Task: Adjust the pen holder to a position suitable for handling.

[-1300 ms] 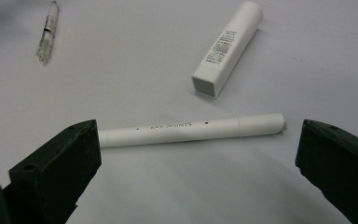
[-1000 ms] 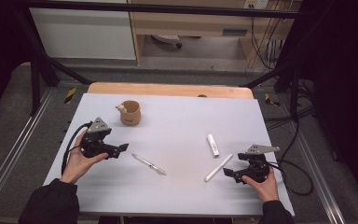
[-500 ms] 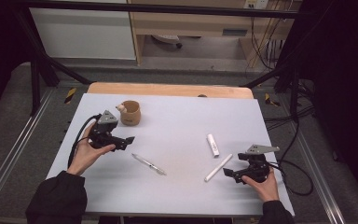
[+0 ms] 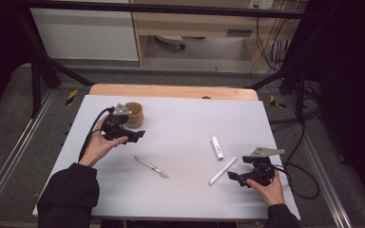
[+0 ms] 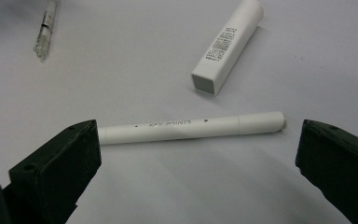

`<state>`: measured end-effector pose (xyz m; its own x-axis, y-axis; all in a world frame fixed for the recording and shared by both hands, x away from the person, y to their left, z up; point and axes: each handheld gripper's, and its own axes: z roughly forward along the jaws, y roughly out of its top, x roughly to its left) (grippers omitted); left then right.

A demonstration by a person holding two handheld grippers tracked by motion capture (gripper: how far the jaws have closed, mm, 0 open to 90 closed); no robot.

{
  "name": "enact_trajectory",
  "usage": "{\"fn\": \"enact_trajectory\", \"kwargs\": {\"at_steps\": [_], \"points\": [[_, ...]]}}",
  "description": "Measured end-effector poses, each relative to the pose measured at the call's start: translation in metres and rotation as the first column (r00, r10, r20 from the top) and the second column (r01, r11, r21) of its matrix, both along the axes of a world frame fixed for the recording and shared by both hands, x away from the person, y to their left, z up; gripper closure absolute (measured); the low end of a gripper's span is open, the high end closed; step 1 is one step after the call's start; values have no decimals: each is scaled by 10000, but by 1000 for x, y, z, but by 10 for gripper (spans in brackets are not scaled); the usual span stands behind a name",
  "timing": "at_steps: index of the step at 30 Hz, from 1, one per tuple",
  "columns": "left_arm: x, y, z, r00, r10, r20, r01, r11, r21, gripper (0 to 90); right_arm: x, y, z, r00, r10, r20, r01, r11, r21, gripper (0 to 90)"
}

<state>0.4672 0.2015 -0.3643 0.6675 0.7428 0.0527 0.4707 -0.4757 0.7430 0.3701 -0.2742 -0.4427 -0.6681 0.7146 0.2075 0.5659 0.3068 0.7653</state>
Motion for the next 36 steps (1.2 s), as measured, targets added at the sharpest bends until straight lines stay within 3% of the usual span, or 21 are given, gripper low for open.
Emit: {"fn": "enact_trajectory", "kwargs": {"at_steps": [5,13,20,28,36], "points": [[10,-5,3,9998,162,117,-162,9999,22,164,0,0,0,10000,7,11,-7,10000,5,6],[23,-12,2,9997,220,124,-225,9989,400,209,0,0,-1,10000,35,9,-34,10000,-56,7],[36,-17,-3,9994,344,40,-345,9974,628,302,1,1,-1,10000,54,3,-54,9999,-96,7],[49,-18,-8,9975,620,348,-650,9935,937,425,0,1,-1,10000,53,31,-53,9999,-92,7],[60,-21,-14,9975,543,446,-600,9887,1371,517,0,1,-1,10000,58,32,-58,9999,-91,7]]}}
